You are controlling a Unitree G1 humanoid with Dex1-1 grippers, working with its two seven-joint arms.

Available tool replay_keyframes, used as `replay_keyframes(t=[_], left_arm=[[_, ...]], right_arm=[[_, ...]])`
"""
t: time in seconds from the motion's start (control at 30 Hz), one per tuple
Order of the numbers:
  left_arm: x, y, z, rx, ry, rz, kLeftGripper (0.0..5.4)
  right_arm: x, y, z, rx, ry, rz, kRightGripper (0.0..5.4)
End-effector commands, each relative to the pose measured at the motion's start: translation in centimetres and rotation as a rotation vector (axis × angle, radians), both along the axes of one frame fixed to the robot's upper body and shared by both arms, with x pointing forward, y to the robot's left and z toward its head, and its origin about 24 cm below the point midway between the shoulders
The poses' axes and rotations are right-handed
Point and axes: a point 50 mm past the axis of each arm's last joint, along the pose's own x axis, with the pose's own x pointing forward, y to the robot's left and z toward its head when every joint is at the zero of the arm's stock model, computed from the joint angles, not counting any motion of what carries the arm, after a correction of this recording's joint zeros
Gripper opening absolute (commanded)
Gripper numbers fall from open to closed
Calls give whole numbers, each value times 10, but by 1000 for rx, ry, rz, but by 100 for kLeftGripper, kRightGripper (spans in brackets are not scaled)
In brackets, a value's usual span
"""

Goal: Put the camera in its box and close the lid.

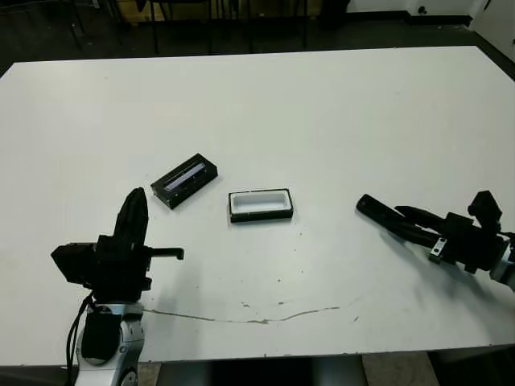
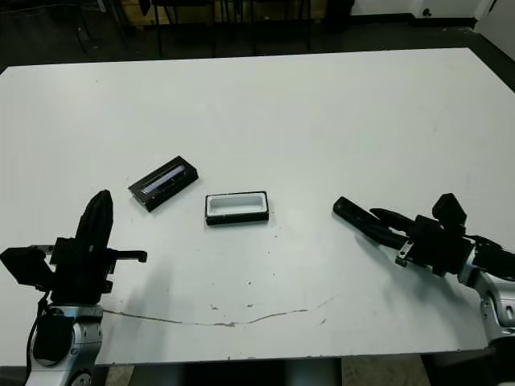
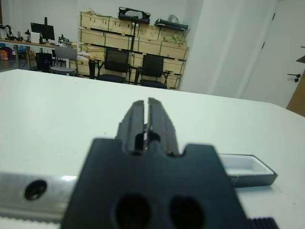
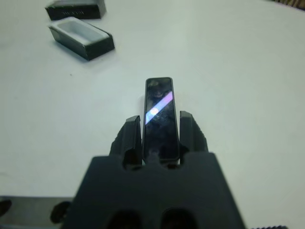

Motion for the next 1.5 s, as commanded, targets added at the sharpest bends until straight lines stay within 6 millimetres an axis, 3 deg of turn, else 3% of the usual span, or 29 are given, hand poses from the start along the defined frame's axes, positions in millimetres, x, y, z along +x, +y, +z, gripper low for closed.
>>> replay_keyframes(t=[0.03,0.37,0.67,0.9,1.13,1.5], left_arm=[[-9,4,-14,15,81,23,0],[-9,3,-16,18,64,19,0],[-10,1,-17,-6,74,23,0],[-10,0,-18,5,77,23,0],[-10,-1,-19,-3,66,20,0],[-10,-3,-21,-13,73,23,0]], right_arm=[[-1,9,19,38,-29,18,60],[10,37,64,46,-64,66,60],[36,77,92,-41,-180,258,60],[60,108,106,-203,-156,405,60],[79,128,103,-267,-77,523,60],[87,147,88,-409,-16,636,60]])
